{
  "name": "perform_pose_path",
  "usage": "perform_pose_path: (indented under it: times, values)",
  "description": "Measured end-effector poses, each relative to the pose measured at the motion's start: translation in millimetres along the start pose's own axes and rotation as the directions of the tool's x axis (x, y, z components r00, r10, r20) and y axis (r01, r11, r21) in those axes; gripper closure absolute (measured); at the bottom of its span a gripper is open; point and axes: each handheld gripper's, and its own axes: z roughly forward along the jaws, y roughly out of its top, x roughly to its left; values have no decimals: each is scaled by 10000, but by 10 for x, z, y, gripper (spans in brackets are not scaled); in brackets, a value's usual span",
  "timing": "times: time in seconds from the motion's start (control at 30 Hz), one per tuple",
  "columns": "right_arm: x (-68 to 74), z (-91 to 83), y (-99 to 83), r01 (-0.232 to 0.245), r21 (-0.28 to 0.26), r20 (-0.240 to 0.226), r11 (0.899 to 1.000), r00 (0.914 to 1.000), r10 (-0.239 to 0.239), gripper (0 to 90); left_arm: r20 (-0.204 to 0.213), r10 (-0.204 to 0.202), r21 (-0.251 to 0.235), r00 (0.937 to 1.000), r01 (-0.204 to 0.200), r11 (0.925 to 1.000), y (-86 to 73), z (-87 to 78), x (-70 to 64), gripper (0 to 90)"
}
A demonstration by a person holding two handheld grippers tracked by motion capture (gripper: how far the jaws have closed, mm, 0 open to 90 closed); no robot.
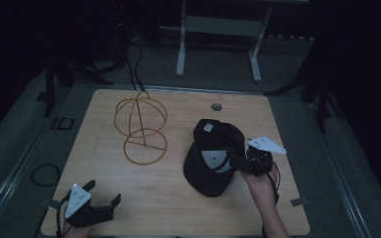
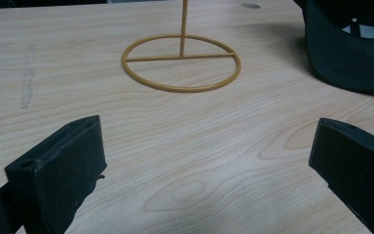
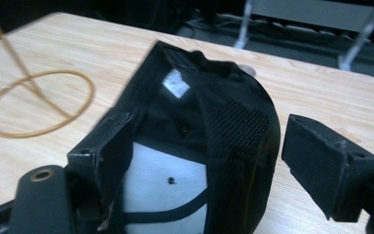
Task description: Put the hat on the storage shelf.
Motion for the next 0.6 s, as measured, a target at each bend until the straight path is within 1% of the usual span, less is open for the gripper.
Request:
perform_pose_path:
  times: [0.03, 0.1, 0.13, 0.17, 0.2, 0.27, 0.3, 0.33, 0.37, 0.43, 0.5, 0.53, 0.57, 0.6]
  values:
    - [-1, 61, -10, -45, 100, 211, 9999, 9998, 43, 209, -20, 12, 6, 10000, -12, 10000, -1, 1, 0, 3]
    - [-5, 143, -28, -155, 354, 151, 9993, 9998, 150, 222, 28, 6, 15, 10000, -6, 10000, -1, 1, 3, 3]
    - [0, 172, -38, -189, 447, 233, 9988, 9996, 179, 249, -13, 19, 6, 10000, -19, 10000, -1, 1, 1, 3]
    - [10, 213, -55, -121, 623, 297, 9980, 9995, 103, 320, -11, 22, 1, 10000, -22, 10000, 0, 0, 1, 3]
    - [16, 245, -68, -43, 769, 323, 9970, 9995, 18, 333, 41, -1, -9, 10000, 1, 10000, 0, 0, 3, 3]
    - [22, 292, -91, -72, 883, 418, 9961, 9991, 35, 418, 13, 11, 4, 10000, -11, 10000, -1, 1, 2, 3]
    - [26, 313, -100, -54, 992, 526, 9951, 9986, 2, 436, 43, -4, 5, 10000, 4, 10000, -1, 2, 3, 3]
    - [24, 328, -107, -105, 1030, 559, 9946, 9984, 47, 479, 25, -4, 6, 10000, 4, 10000, -1, 1, 3, 3]
    - [22, 341, -111, -106, 1114, 499, 9937, 9987, 50, 544, 19, -10, 7, 10000, 10, 10000, 1, -1, 3, 3]
    - [27, 364, -118, 61, 1184, 692, 9929, 9975, -144, 608, 14, -4, -21, 10000, 5, 10000, 3, -5, 1, 3]
    - [29, 385, -122, 104, 1333, 658, 9910, 9976, -193, 664, 65, -28, -12, 10000, 28, 10000, 3, -4, 2, 3]
    - [30, 392, -126, 207, 1354, 702, 9906, 9971, -304, 696, 38, -9, 10, 10000, 9, 10000, 2, -2, 0, 3]
    - [38, 406, -131, 332, 1472, 689, 9885, 9967, -438, 752, 51, 9, 21, 10000, -9, 10000, 1, 1, 0, 3]
    - [42, 418, -135, 425, 1561, 643, 9868, 9965, -531, 784, 119, -4, 42, 9999, 3, 10000, 0, 5, -1, 3]
